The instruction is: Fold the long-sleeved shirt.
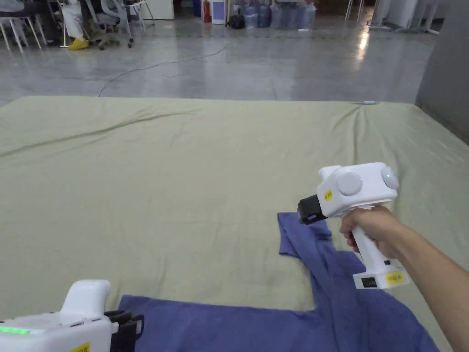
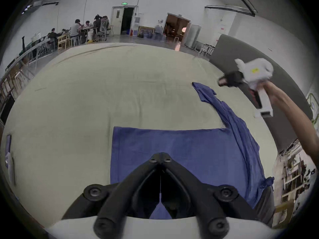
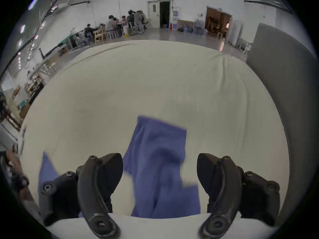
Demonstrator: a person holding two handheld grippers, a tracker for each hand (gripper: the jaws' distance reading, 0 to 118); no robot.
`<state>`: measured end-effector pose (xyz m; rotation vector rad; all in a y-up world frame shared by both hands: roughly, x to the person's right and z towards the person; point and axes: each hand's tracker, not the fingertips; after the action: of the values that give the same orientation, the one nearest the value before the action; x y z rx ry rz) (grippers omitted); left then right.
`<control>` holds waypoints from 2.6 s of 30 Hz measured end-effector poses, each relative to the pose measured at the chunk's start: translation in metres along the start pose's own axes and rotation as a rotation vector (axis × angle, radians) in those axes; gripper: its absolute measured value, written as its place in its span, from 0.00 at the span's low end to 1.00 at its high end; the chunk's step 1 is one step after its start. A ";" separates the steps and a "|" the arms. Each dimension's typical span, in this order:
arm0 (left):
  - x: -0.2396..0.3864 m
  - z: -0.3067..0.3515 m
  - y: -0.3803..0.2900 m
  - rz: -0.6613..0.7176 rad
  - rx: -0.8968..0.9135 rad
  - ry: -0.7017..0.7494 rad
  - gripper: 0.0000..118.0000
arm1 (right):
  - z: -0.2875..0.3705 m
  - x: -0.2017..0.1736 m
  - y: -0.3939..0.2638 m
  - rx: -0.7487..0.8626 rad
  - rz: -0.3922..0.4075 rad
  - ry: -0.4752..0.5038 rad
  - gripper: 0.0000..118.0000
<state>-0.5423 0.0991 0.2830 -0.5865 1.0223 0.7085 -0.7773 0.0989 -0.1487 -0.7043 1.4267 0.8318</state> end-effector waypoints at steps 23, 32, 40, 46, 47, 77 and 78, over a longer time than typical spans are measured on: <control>0.014 0.054 -0.015 0.034 0.055 -0.034 0.00 | 0.190 0.005 -0.114 0.160 0.041 0.068 0.00; 0.053 0.114 -0.044 -0.008 0.082 -0.077 0.00 | 0.225 -0.015 -0.287 -0.040 0.060 0.036 0.02; 0.061 0.131 -0.058 -0.023 0.069 -0.044 0.00 | 0.263 -0.017 -0.310 0.053 0.026 0.042 0.81; 0.063 0.118 -0.046 0.002 0.073 -0.022 0.00 | 0.292 -0.001 -0.277 0.129 0.018 -0.100 0.17; 0.063 0.111 -0.043 0.006 0.068 -0.013 0.00 | 0.286 0.000 -0.274 0.127 0.008 -0.090 0.00; 0.029 -0.064 0.047 -0.086 -0.172 0.173 0.00 | 0.126 0.073 -0.217 -0.128 -0.189 0.014 0.58; 0.033 -0.059 0.048 -0.081 -0.165 0.160 0.00 | 0.116 0.076 -0.210 -0.149 -0.231 0.040 0.57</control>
<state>-0.6004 0.0955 0.2233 -0.8345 1.0878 0.6859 -0.5410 0.0852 -0.2342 -0.9843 1.2980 0.7509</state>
